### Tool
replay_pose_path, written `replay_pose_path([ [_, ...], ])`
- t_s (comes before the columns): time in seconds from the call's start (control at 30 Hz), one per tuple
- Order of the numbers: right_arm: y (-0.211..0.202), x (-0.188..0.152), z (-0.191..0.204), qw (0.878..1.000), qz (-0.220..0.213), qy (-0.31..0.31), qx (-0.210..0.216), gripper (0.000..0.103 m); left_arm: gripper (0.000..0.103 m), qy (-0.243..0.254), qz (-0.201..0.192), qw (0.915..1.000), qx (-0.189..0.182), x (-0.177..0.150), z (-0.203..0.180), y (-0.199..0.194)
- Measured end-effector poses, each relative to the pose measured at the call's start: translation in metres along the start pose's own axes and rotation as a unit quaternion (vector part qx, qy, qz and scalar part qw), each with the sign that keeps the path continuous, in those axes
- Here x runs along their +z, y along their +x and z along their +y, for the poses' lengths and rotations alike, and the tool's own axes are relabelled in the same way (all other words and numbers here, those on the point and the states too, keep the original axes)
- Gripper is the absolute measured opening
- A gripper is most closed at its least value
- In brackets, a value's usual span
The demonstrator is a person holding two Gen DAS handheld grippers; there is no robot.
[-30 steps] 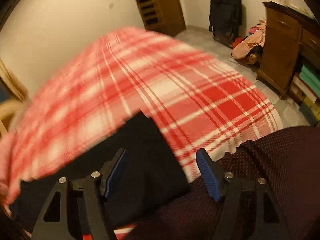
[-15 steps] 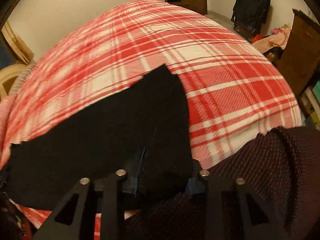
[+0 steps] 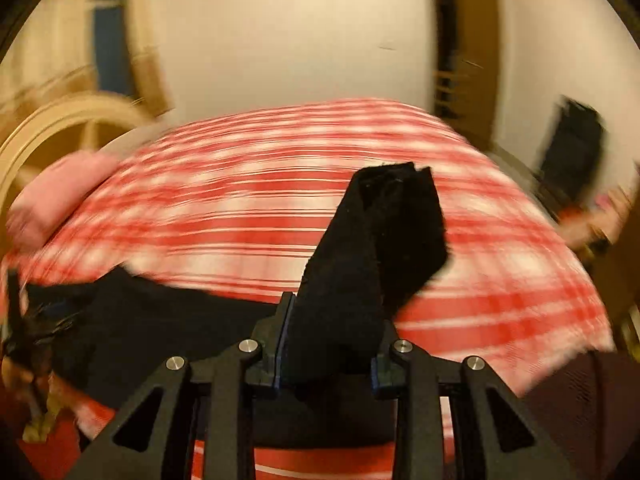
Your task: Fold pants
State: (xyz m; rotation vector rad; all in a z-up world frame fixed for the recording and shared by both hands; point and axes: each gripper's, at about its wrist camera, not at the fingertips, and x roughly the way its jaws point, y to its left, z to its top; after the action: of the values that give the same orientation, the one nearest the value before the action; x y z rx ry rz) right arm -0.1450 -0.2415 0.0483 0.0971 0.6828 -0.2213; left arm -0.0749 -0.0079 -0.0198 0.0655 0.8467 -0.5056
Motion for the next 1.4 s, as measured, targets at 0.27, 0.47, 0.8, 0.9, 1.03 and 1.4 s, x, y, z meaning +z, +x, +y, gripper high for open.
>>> replay_pose_path([
  [0.27,0.051,-0.042,0.149,0.987,0.012,-0.144,0.065,0.031,0.099,0.001,-0.010,0.9997,0.022,-0.006,0.015,-0.006],
  [0.47,0.078,-0.087,0.203,0.975,0.019,-0.221,0.031,0.036,0.099,-0.008,-0.004,0.9995,0.031,-0.012,0.027,-0.002],
  [0.8,0.076,-0.100,0.204,0.972,0.020,-0.209,0.103,0.062,0.099,-0.007,0.002,0.9997,0.025,-0.015,0.027,0.004],
  [0.9,0.055,-0.089,0.187,0.965,0.016,-0.158,0.209,0.062,0.099,0.003,-0.001,0.9997,0.026,-0.013,0.024,0.002],
  [1.03,0.032,-0.063,0.127,0.961,-0.015,-0.043,0.274,0.062,0.099,0.009,-0.012,0.9996,0.022,-0.006,0.022,-0.003],
  [1.4,0.065,-0.057,-0.002,0.996,0.012,0.084,-0.026,0.041,0.099,0.071,-0.003,0.9952,-0.068,-0.006,-0.056,0.008],
])
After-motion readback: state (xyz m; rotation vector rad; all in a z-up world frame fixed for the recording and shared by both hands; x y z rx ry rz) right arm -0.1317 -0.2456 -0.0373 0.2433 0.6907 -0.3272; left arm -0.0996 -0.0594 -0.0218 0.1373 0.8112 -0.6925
